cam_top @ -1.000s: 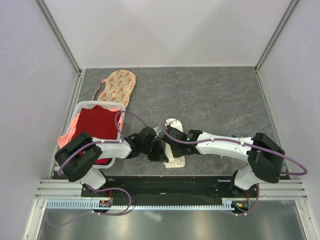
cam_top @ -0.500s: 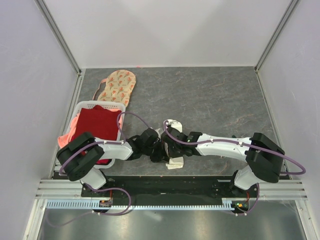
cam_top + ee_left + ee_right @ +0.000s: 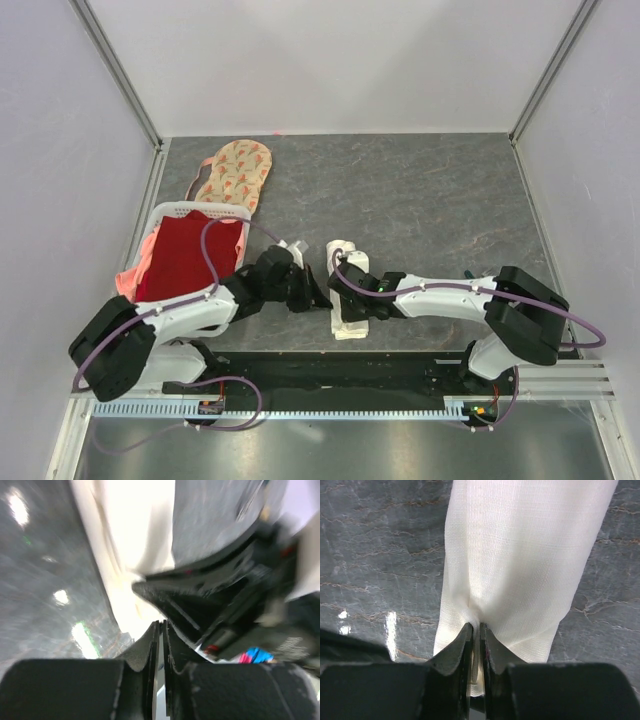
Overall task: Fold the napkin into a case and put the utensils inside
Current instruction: Smooth out the smaller rectangle-folded napkin at the center of the board, then pick up the smaller rectangle-folded napkin from the center of the board, then turn over the smaller rectangle-folded napkin at the center of the board.
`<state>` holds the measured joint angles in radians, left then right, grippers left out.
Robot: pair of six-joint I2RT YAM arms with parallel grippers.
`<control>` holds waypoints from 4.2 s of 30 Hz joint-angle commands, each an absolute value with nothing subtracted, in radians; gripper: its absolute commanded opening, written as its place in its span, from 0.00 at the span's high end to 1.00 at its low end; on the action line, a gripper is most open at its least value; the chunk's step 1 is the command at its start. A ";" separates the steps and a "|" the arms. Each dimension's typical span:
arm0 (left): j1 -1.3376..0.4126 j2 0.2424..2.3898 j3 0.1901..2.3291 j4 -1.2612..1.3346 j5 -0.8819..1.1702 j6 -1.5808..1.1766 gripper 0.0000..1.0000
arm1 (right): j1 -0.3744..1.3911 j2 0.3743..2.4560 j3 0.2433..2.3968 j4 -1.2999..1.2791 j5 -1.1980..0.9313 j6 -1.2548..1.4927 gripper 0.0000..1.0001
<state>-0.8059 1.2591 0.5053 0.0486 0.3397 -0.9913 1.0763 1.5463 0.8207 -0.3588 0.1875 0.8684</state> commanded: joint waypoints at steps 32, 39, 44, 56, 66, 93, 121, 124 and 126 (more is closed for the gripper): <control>-0.612 1.775 0.779 0.106 0.514 -0.772 0.98 | 1.077 1.603 1.104 -0.557 0.229 0.563 0.40; -0.612 1.779 0.790 0.104 0.535 -0.782 0.98 | 1.081 1.641 1.071 -0.482 0.299 0.591 0.55; -0.612 1.782 0.785 0.113 0.528 -0.790 0.98 | 1.086 1.660 1.020 -0.403 0.287 0.601 0.53; -0.611 1.787 0.787 0.126 0.535 -0.810 0.97 | 1.137 1.727 1.002 -0.360 0.323 0.664 0.42; -0.600 1.783 0.782 0.152 0.558 -0.861 0.85 | 1.189 1.804 1.035 -0.479 0.483 0.773 0.53; -0.351 0.982 0.808 -0.430 0.441 -0.649 0.64 | 1.155 1.571 0.970 -0.149 0.195 0.724 1.00; -0.354 0.880 0.759 -0.611 0.264 -0.557 0.70 | 0.855 1.638 0.333 1.045 -0.391 1.072 0.90; -0.360 0.916 0.761 -0.583 0.264 -0.560 0.70 | 0.769 1.634 0.295 1.014 -0.441 1.039 0.79; -0.373 0.975 0.770 -0.574 0.278 -0.561 0.70 | 0.727 1.628 0.284 0.991 -0.478 1.013 0.74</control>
